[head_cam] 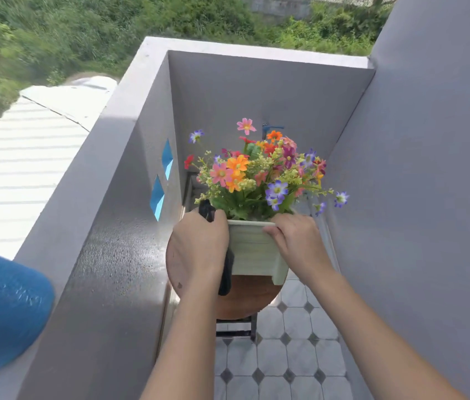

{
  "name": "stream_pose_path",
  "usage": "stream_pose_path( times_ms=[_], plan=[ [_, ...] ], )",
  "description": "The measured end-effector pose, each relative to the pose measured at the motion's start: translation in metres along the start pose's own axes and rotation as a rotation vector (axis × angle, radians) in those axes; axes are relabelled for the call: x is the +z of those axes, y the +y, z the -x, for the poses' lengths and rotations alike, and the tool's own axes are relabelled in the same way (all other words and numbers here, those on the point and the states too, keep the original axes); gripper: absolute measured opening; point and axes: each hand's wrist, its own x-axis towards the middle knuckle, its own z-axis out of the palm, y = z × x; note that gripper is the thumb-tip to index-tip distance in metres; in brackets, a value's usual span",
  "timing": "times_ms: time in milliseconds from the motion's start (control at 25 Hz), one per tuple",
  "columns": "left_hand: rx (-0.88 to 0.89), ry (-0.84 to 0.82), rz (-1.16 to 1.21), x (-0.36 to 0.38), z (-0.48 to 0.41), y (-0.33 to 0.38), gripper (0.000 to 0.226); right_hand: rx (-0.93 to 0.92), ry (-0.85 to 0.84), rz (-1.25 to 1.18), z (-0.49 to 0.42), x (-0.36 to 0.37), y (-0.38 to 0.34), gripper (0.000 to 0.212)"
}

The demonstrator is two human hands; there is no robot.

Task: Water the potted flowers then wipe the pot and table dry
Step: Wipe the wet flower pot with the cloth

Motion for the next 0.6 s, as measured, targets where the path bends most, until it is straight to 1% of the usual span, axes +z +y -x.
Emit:
stream_pose_path(
  times_ms=[160,240,280,320,400,520,600],
  plan=[
    [0.101,0.062,0.252,0.001,0.038,0.003,0.028,0.025,0.014,-0.157,0.003,-0.003,0.016,0.060],
    [0.234,0.113,0.344,0.001,0.049,0.001,0.027,0.034,0.022,-0.204,0.006,-0.005,0.023,0.064],
    [0.260,0.097,0.381,0.004,0.047,-0.003,0.025,0.031,0.021,-0.220,0.009,-0.008,0.027,0.064],
    [0.245,0.055,0.409,0.003,0.043,-0.001,0.024,0.029,0.024,-0.229,0.010,-0.011,0.031,0.064],
    [0.164,-0.035,0.380,0.009,0.025,-0.002,0.033,0.045,0.025,-0.243,0.014,-0.015,0.034,0.063],
    [0.052,-0.188,0.228,0.022,-0.011,-0.003,0.035,0.051,0.026,-0.235,0.022,-0.016,0.036,0.063],
    [-0.023,-0.242,0.265,0.034,-0.030,-0.003,0.037,0.061,0.023,-0.198,0.025,-0.015,0.038,0.063]
  ],
)
